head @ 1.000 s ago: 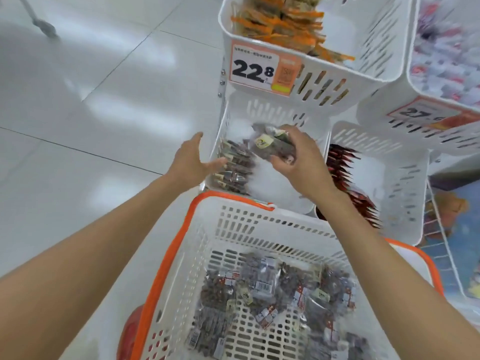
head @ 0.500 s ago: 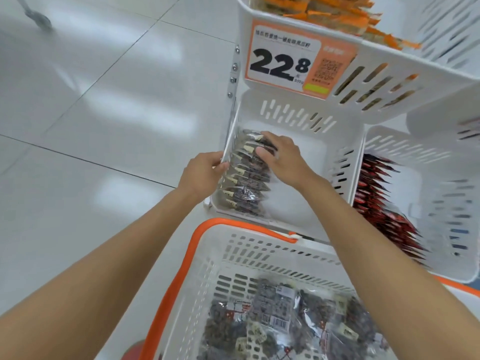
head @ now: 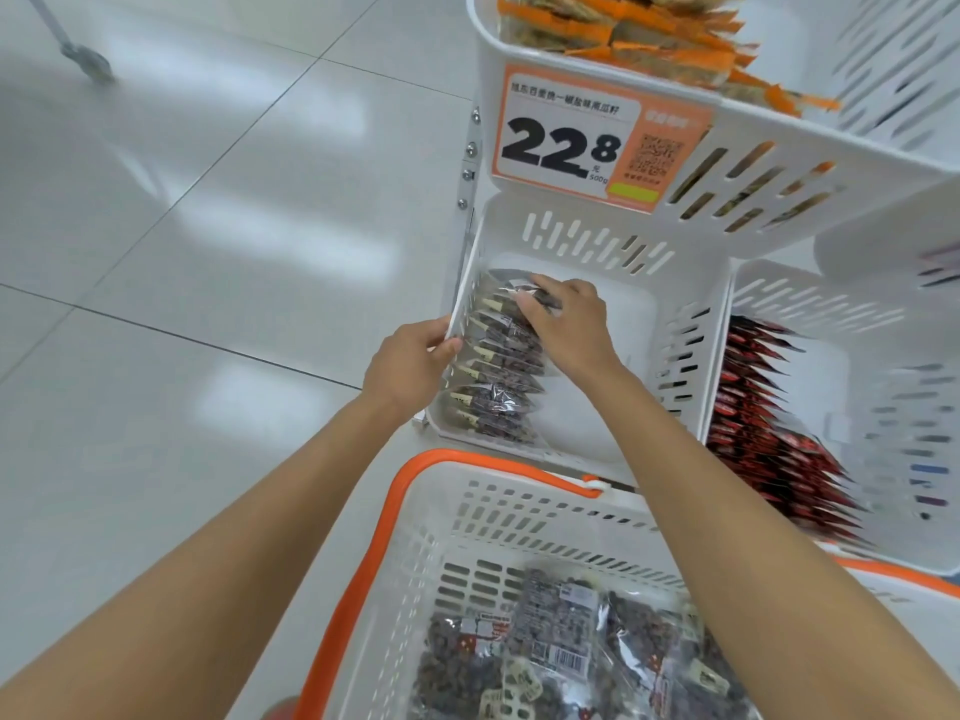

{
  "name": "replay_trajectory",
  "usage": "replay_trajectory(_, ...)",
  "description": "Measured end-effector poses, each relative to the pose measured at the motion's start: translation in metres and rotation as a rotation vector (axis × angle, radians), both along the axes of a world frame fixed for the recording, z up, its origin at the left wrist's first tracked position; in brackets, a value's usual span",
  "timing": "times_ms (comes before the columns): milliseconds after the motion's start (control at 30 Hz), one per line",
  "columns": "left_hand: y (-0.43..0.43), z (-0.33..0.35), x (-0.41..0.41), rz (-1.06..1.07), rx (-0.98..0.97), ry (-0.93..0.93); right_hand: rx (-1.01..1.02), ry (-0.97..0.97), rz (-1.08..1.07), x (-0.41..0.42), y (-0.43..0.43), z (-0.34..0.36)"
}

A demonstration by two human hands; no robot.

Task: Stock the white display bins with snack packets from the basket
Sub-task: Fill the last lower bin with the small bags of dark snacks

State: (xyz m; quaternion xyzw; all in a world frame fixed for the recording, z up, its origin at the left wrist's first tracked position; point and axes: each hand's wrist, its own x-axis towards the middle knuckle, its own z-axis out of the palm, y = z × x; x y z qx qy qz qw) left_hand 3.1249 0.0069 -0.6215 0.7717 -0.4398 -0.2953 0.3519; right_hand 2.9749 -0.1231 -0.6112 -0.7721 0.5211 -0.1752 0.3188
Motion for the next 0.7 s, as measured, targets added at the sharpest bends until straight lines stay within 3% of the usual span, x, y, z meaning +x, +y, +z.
replay_trajectory(100,0.000,-0.003,0.000,0.002,-0.008,-0.003,-0.073,-0.145,-0.109,0.003,0.002,0.001)
replay_trajectory(167,0.000,-0.004,0.000,0.003,-0.014,-0.004,-0.117,-0.127,-0.149,0.013,0.005,0.002)
replay_trajectory(267,0.001,-0.004,0.000,-0.001,-0.022,-0.005,-0.079,-0.065,-0.062,0.019,0.008,-0.005)
replay_trajectory(433,0.000,0.001,-0.002,-0.003,-0.012,0.042,-0.005,-0.161,0.007,-0.010,0.007,0.001)
replay_trajectory(533,0.009,0.012,-0.015,0.115,0.021,-0.003,-0.017,-0.161,0.028,-0.033,0.031,0.015)
replay_trajectory(600,0.023,0.029,-0.030,0.221,-0.040,-0.129,-0.050,-0.195,0.006,-0.051,0.054,0.030)
replay_trajectory(700,0.051,0.055,-0.063,0.143,-0.171,-0.086,-0.134,-0.269,-0.097,-0.085,0.100,0.055)
